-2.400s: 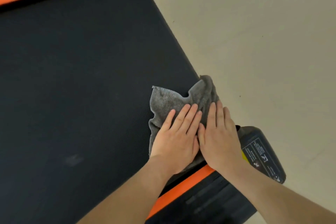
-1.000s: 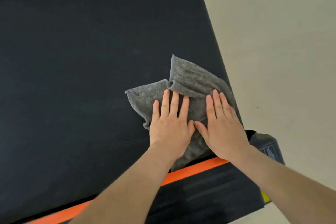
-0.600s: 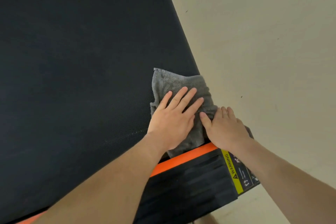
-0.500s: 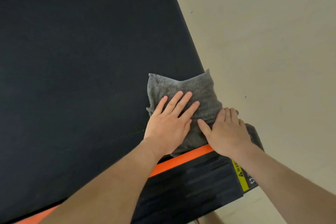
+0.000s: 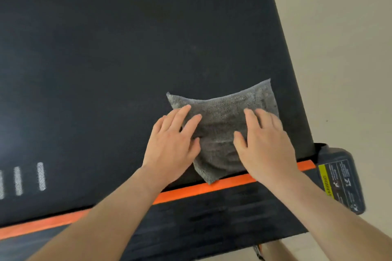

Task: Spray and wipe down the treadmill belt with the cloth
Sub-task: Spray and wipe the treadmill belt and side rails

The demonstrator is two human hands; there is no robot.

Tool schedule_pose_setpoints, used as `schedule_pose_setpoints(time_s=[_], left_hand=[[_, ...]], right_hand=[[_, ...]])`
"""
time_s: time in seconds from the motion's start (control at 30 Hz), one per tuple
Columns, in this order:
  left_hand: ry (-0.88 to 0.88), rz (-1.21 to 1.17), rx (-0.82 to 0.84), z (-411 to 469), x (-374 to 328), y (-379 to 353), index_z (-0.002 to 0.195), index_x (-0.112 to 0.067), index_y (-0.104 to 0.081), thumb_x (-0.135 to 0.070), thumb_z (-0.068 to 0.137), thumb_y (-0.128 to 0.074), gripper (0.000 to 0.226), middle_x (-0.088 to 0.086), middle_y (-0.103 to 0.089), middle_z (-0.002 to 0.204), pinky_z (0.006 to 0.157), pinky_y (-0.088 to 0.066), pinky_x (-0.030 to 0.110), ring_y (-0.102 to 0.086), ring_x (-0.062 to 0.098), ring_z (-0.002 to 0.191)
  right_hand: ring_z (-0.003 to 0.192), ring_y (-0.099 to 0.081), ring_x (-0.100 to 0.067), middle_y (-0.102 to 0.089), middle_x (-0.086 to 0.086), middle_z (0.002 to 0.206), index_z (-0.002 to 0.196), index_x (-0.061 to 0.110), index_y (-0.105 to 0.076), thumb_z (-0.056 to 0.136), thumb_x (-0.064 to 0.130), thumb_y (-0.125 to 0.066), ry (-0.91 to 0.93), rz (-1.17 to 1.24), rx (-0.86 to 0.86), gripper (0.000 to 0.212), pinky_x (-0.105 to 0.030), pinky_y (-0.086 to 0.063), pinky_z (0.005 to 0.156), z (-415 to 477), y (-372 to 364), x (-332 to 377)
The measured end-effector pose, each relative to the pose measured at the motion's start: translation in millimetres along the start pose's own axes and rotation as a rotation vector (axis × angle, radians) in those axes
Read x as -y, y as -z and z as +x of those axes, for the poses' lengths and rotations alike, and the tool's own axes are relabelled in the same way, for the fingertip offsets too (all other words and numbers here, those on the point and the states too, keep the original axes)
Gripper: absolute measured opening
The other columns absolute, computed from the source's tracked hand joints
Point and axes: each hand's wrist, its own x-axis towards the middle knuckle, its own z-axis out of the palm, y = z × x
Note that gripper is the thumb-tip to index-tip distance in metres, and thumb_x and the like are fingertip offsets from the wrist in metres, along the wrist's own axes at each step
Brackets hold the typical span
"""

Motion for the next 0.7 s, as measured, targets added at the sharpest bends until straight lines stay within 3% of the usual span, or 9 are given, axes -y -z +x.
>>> schedule_pose_setpoints(time_s=[0.07, 0.13, 0.2, 0.33, 0.53, 0.7], left_hand=[[0.080, -0.027, -0.021, 2.1, 2.7, -1.6, 0.133, -0.018, -0.056, -0.042, 0.088, -0.054, 0.052, 0.013, -0.050, 0.141, 0.104, -0.042, 0.049, -0.046, 0.031, 0.128], [0.008, 0.029, 0.021, 5.2, -5.6, -10.4, 0.133, -0.018, -0.055, -0.039, 0.083, -0.063, 0.055, 0.016, -0.048, 0.140, 0.106, -0.041, 0.051, -0.046, 0.034, 0.128], [-0.048, 0.045, -0.004, 6.0, -2.8, -13.9, 0.129, -0.019, -0.058, -0.032, 0.079, -0.064, 0.051, 0.015, -0.051, 0.136, 0.103, -0.044, 0.048, -0.049, 0.033, 0.124], [-0.054, -0.022, -0.001, -7.0, 25.2, -9.6, 0.112, -0.026, -0.062, -0.029, 0.079, -0.067, 0.033, 0.001, -0.058, 0.111, 0.077, -0.045, 0.037, -0.055, 0.023, 0.098], [0.019, -0.065, 0.017, -57.7, 104.8, -1.4, 0.110, -0.023, -0.055, -0.026, 0.085, -0.062, 0.026, 0.001, -0.053, 0.103, 0.075, -0.040, 0.036, -0.050, 0.022, 0.092], [0.161, -0.057, -0.032, -105.1, 179.1, 5.9, 0.099, -0.021, -0.053, -0.027, 0.071, -0.069, 0.033, 0.002, -0.052, 0.094, 0.065, -0.040, 0.036, -0.050, 0.022, 0.082]], right_hand=[[0.151, -0.018, -0.032, -0.023, -0.017, 0.162, 0.156, 0.010, -0.025, 0.099, 0.049, -0.029, 0.035, 0.030, 0.031, 0.069, -0.048, -0.031, 0.116, 16.1, -20.6, 10.6], [0.153, -0.009, -0.032, -0.011, -0.018, 0.165, 0.157, 0.008, -0.017, 0.100, 0.053, -0.018, 0.064, -0.045, 0.041, 0.073, -0.053, -0.023, 0.120, 19.3, -47.4, 15.0], [0.152, -0.009, -0.033, -0.010, -0.019, 0.164, 0.157, 0.006, -0.016, 0.098, 0.052, -0.018, 0.041, -0.073, 0.011, 0.074, -0.057, -0.019, 0.118, 16.0, -70.3, 24.7], [0.153, -0.005, -0.025, -0.007, -0.011, 0.165, 0.157, 0.011, -0.008, 0.101, 0.047, -0.021, 0.157, -0.122, -0.042, 0.068, -0.056, -0.014, 0.119, -1.3, -100.1, 69.5], [0.152, -0.006, -0.023, -0.012, -0.010, 0.164, 0.157, 0.009, -0.012, 0.101, 0.043, -0.019, 0.228, -0.108, -0.085, 0.066, -0.052, -0.006, 0.118, -13.6, -129.6, 167.3], [0.151, -0.010, -0.024, -0.017, -0.010, 0.164, 0.155, 0.007, -0.024, 0.100, 0.042, -0.023, 0.349, -0.129, -0.072, 0.066, -0.054, -0.011, 0.117, -25.3, -147.0, 254.0]])
